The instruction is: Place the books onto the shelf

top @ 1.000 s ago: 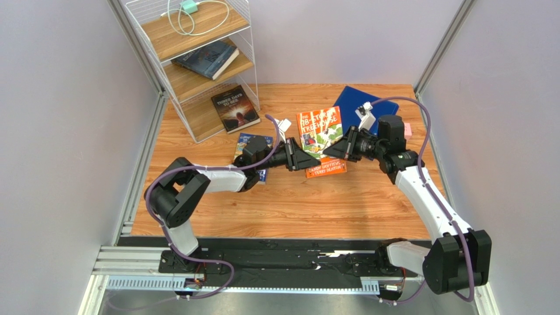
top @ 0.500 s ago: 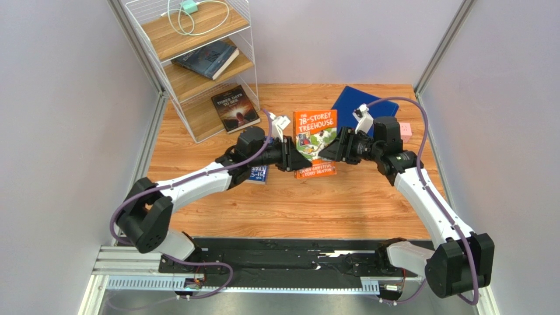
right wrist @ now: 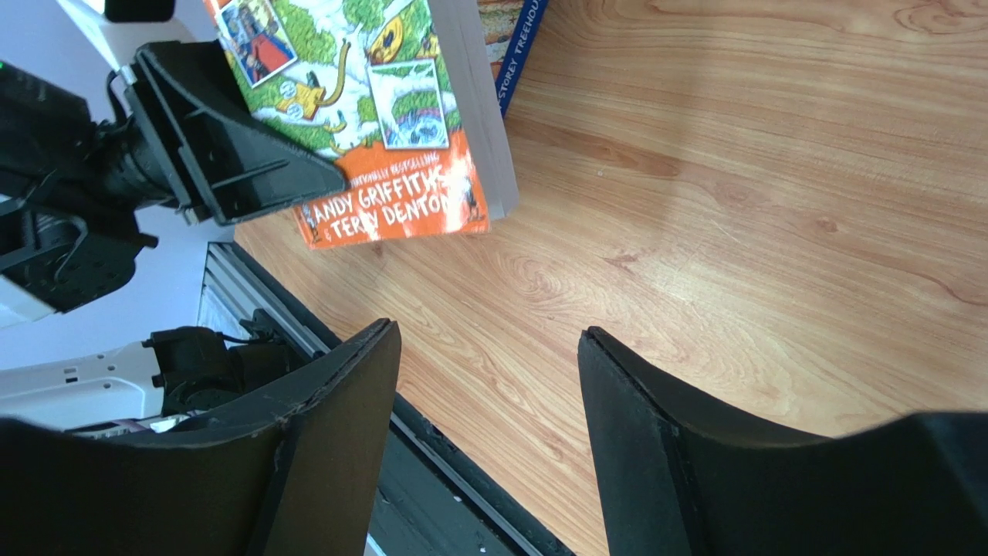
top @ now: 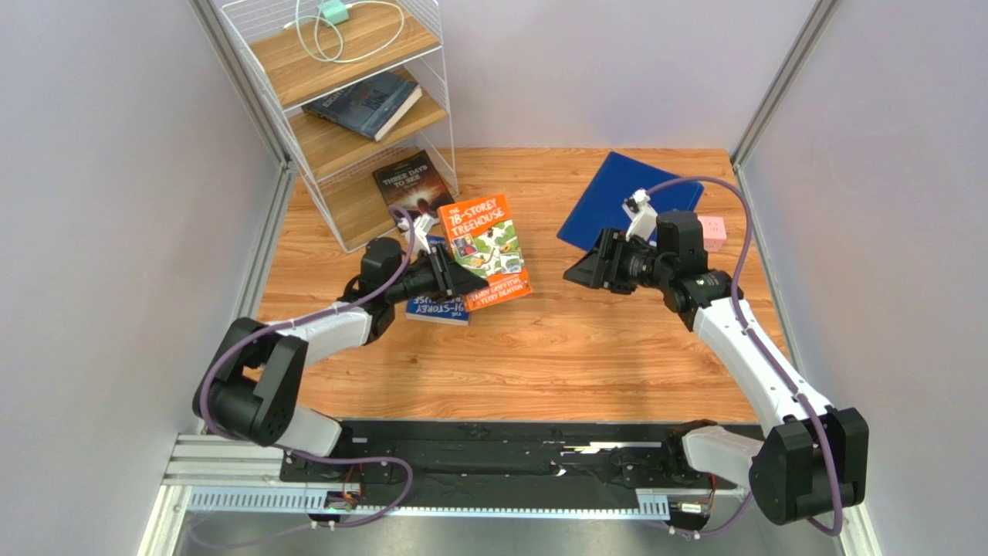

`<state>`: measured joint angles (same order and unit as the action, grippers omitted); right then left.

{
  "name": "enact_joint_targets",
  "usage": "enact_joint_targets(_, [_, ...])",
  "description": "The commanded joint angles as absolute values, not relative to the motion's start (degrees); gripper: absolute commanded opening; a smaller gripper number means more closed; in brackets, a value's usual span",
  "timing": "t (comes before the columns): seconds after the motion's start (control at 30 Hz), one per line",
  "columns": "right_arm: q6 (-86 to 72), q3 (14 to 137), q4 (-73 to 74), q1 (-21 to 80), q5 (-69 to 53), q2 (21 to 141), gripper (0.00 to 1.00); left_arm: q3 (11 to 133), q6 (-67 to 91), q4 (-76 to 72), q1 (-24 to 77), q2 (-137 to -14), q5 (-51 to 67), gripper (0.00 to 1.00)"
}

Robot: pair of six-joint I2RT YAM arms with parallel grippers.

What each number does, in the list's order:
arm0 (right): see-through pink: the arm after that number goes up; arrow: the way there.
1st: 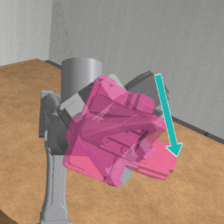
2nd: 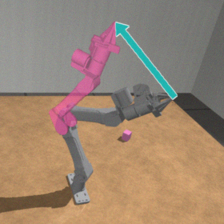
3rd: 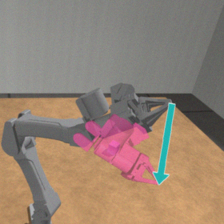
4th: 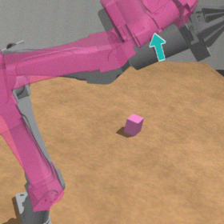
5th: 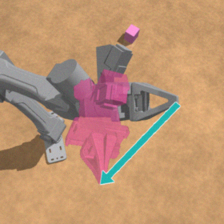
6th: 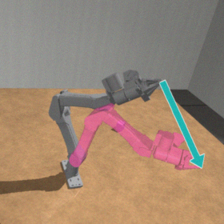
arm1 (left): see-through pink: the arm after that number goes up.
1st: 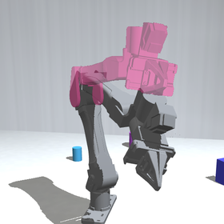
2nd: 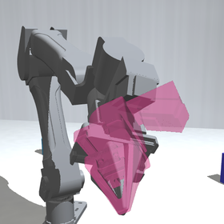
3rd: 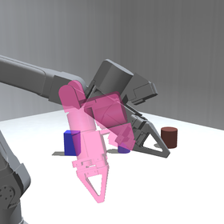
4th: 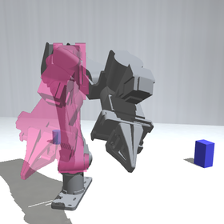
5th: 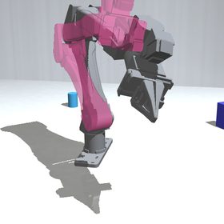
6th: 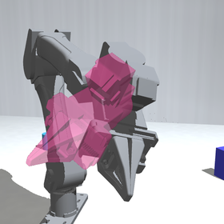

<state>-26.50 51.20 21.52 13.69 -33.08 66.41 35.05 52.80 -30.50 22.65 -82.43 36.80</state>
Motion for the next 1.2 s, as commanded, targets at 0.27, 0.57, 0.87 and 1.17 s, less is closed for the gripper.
enact_joint_targets(0.27, [-26.02, 49.22, 17.14, 13.80, -34.63, 67.67, 0.62, 38.84, 60.99, -49.04, 11.08, -92.89, 44.21, 0.00])
enact_joint_targets(0.57, [-26.28, 48.16, 16.26, 13.71, -35.51, 68.38, 0.62, 47.80, 61.52, -46.06, 6.59, -102.39, 46.32, 0.00])
enact_joint_targets(0.87, [-26.19, 47.37, 15.73, 13.71, -35.77, 68.29, 0.62, 55.80, 60.74, -35.26, 5.19, -105.47, 42.81, 0.00])
enact_joint_targets(1.17, [-26.28, 47.46, 15.38, 13.80, -36.47, 69.08, 0.61, 65.82, 52.21, -12.85, 4.75, -104.41, 34.55, 0.00])
